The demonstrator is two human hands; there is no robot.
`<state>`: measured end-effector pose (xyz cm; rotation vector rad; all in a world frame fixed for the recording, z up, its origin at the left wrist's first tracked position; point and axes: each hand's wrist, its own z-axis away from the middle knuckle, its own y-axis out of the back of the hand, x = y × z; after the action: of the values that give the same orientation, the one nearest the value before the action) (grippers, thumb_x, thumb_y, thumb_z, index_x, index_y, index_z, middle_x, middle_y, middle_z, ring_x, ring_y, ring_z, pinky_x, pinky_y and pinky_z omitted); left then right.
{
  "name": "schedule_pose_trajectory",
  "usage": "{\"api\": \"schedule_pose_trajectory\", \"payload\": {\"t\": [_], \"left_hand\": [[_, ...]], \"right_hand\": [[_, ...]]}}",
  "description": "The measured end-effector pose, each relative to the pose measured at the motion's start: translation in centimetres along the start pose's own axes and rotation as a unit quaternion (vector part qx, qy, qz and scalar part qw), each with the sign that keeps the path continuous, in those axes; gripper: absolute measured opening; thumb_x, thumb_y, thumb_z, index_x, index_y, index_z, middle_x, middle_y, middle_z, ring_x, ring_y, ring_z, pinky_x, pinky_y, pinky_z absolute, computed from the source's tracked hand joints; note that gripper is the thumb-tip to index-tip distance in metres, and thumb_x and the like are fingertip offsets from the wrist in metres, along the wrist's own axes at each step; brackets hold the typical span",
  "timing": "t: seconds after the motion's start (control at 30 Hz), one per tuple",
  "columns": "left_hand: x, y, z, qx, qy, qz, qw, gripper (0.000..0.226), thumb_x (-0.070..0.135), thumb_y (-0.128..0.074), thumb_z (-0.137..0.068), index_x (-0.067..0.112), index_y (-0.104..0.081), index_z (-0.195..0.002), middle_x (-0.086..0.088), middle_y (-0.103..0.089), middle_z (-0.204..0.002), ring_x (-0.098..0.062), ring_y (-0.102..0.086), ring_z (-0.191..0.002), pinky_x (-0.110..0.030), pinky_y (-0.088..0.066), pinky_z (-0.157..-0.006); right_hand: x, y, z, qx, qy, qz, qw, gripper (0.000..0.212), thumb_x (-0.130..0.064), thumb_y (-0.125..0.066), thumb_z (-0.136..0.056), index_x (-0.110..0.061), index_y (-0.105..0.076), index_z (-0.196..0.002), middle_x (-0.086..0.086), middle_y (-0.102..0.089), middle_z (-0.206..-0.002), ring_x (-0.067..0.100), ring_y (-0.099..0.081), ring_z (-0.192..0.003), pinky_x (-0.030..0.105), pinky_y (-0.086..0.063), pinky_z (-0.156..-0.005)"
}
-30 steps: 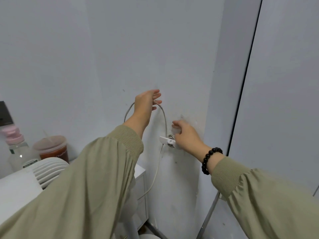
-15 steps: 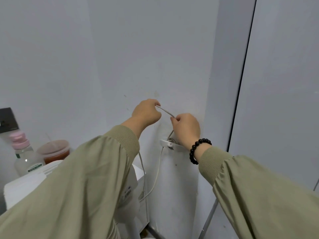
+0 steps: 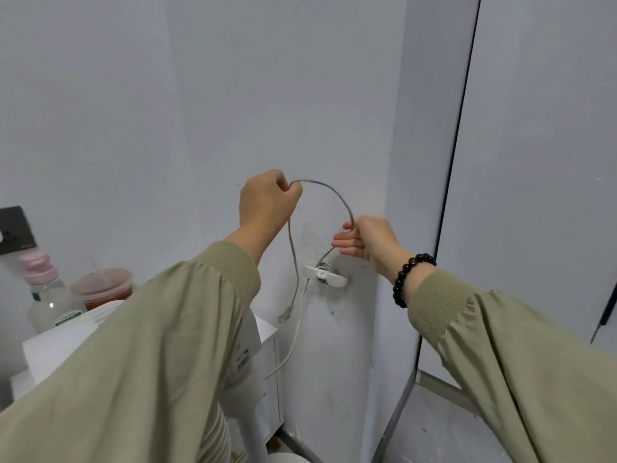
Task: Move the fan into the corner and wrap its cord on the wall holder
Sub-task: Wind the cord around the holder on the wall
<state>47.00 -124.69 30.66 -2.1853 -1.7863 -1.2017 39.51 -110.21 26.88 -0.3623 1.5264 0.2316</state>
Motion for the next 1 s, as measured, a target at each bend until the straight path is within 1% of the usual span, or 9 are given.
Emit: {"api": "schedule_pose_trajectory", "payload": {"t": [0.13, 0.23, 0.33, 0.4, 0.47, 0.57, 0.7, 0.83, 1.0], "left_hand": [[1.5, 0.3, -0.3, 0.012, -0.017, 0.078, 0.997, 0.025, 0.026, -0.058, -0.076, 0.004, -0.057, -0.064, -0.013, -0.064, -0.065, -0.029, -0.064, -0.061, -0.039, -0.054, -0.061], [2.3, 0.3, -0.2, -0.053, 0.029, 0.15, 0.987, 0.028, 0.026, -0.062, -0.079, 0.006, -0.054, -0.062, -0.011, -0.059, -0.054, -0.02, -0.056, -0.043, -0.025, -0.046, -0.044], [1.4, 0.3, 0.3, -0.248, 0.074, 0.146, 0.955, 0.023, 0.014, -0.065, -0.084, 0.01, -0.055, -0.064, -0.005, -0.06, -0.052, -0.013, -0.057, -0.04, -0.021, -0.047, -0.044], [0.0, 0.4, 0.6, -0.418, 0.097, 0.069, 0.901, 0.014, -0.002, -0.058, -0.084, 0.009, -0.061, -0.076, -0.01, -0.065, -0.067, -0.011, -0.064, -0.051, -0.021, -0.054, -0.052], [-1.3, 0.1, 1.3, -0.531, 0.118, -0.024, 0.838, 0.028, -0.011, -0.048, -0.085, 0.008, -0.062, -0.101, -0.011, -0.069, -0.082, -0.015, -0.069, -0.066, -0.025, -0.057, -0.063], [-2.0, -1.3, 2.7, -0.56, 0.136, -0.069, 0.815, 0.051, -0.011, -0.043, -0.087, 0.017, -0.048, -0.13, -0.009, -0.069, -0.09, -0.021, -0.069, -0.076, -0.031, -0.057, -0.07], [-2.2, -3.9, 4.5, -0.552, 0.138, -0.043, 0.821, 0.073, -0.007, -0.046, -0.086, 0.03, -0.026, -0.146, -0.012, -0.062, -0.116, -0.025, -0.068, -0.08, -0.033, -0.055, -0.074], [-2.5, -6.2, 6.0, -0.573, 0.108, -0.082, 0.808, 0.07, -0.005, -0.038, -0.086, 0.028, -0.024, -0.146, -0.011, -0.064, -0.106, -0.023, -0.067, -0.077, -0.033, -0.055, -0.075], [-3.2, -6.3, 5.9, -0.55, 0.111, -0.068, 0.825, 0.055, -0.005, -0.032, -0.086, 0.023, -0.039, -0.132, -0.009, -0.065, -0.085, -0.027, -0.066, -0.078, -0.03, -0.051, -0.068]], "right_hand": [[-0.3, 0.3, 0.2, -0.02, -0.018, -0.005, 1.0, 0.025, -0.01, -0.031, -0.088, -0.003, -0.054, -0.082, 0.023, -0.067, -0.093, 0.03, -0.068, -0.076, 0.035, -0.055, -0.072], [-0.4, 0.4, 0.2, -0.019, -0.028, 0.004, 0.999, 0.028, -0.02, -0.033, -0.091, -0.004, -0.052, -0.079, 0.021, -0.067, -0.083, 0.029, -0.068, -0.071, 0.034, -0.056, -0.067], [-0.4, 1.0, 0.3, -0.009, -0.045, -0.007, 0.999, 0.023, -0.013, -0.038, -0.091, -0.005, -0.049, -0.073, 0.019, -0.065, -0.078, 0.025, -0.067, -0.067, 0.031, -0.056, -0.061], [-0.2, 1.4, 0.4, -0.013, -0.049, -0.007, 0.999, 0.02, -0.004, -0.041, -0.091, -0.004, -0.051, -0.073, 0.018, -0.063, -0.082, 0.021, -0.064, -0.066, 0.027, -0.055, -0.058], [-0.1, 1.4, 0.5, -0.023, -0.044, 0.01, 0.999, 0.016, 0.004, -0.039, -0.093, 0.005, -0.055, -0.089, 0.02, -0.06, -0.089, 0.019, -0.062, -0.064, 0.022, -0.054, -0.05], [0.1, 1.1, 0.8, -0.02, -0.02, 0.058, 0.998, 0.028, 0.009, -0.031, -0.094, 0.001, -0.049, -0.113, 0.016, -0.057, -0.074, 0.011, -0.058, -0.042, 0.018, -0.049, -0.038], [0.6, 1.7, 0.2, 0.004, 0.035, 0.183, 0.983, 0.018, 0.004, -0.042, -0.09, -0.006, -0.055, -0.081, 0.012, -0.052, -0.06, 0.017, -0.034, -0.038, 0.018, -0.027, -0.038], [1.3, 2.9, -0.6, 0.035, 0.138, 0.379, 0.914, 0.036, -0.019, -0.056, -0.089, -0.01, -0.046, -0.056, 0.005, -0.037, -0.053, 0.018, -0.032, -0.045, 0.024, -0.028, -0.044], [3.0, 3.2, -0.3, 0.064, 0.192, 0.584, 0.786, 0.02, -0.008, -0.051, -0.089, -0.001, -0.059, -0.072, 0.01, -0.057, -0.07, 0.028, -0.054, -0.068, 0.027, -0.039, -0.057]]}}
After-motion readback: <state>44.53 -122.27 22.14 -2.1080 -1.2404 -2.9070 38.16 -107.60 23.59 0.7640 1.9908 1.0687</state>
